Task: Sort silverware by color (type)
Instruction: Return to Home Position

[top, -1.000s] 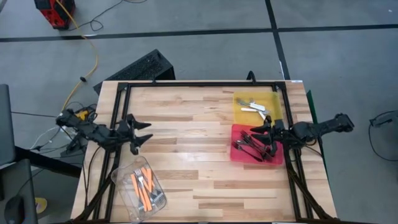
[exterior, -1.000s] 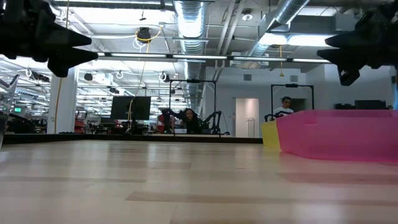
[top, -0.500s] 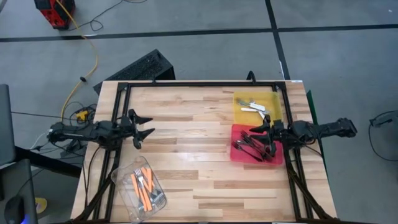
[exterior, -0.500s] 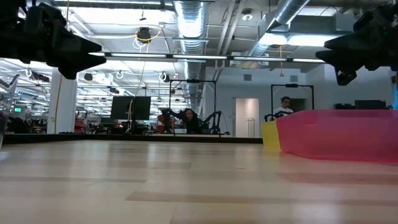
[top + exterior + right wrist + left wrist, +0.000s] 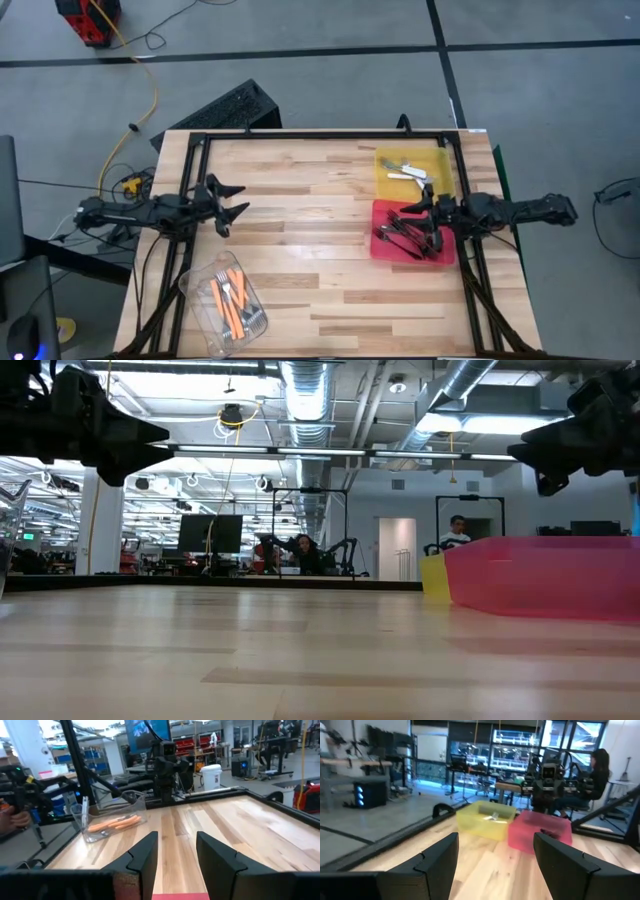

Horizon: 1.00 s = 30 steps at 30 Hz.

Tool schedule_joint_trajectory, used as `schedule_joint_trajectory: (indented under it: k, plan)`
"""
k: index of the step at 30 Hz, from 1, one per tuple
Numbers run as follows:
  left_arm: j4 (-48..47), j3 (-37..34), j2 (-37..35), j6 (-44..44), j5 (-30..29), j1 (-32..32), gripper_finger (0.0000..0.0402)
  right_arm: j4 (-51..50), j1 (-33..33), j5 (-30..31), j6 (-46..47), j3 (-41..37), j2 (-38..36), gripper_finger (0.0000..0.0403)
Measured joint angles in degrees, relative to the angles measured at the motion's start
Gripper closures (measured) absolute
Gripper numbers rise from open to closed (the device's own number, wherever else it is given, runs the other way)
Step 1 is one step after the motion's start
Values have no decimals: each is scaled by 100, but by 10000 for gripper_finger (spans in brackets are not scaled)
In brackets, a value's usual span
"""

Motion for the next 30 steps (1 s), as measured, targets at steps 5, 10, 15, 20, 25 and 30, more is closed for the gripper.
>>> schedule_joint_trajectory:
  k: [5, 10, 15, 20, 25, 30]
  plan:
    - [-1, -2, 183, -99, 37, 0, 159, 0, -111, 1, 245, 0, 299, 243]
    - [11, -4, 283, -232, -172, 0, 159, 1, -296, 12, 552, 0, 496, 243]
    - [41, -5, 281, -276, -358, 0, 159, 2, -456, 12, 701, -2, 501, 243]
    - [44, -7, 281, -227, -412, 0, 159, 2, -470, 19, 703, -2, 501, 243]
    - [44, -7, 281, -556, -410, 0, 159, 2, -464, 34, 708, -2, 501, 243]
    - [44, -9, 281, -691, -409, 0, 159, 2, -464, 36, 708, -4, 501, 243]
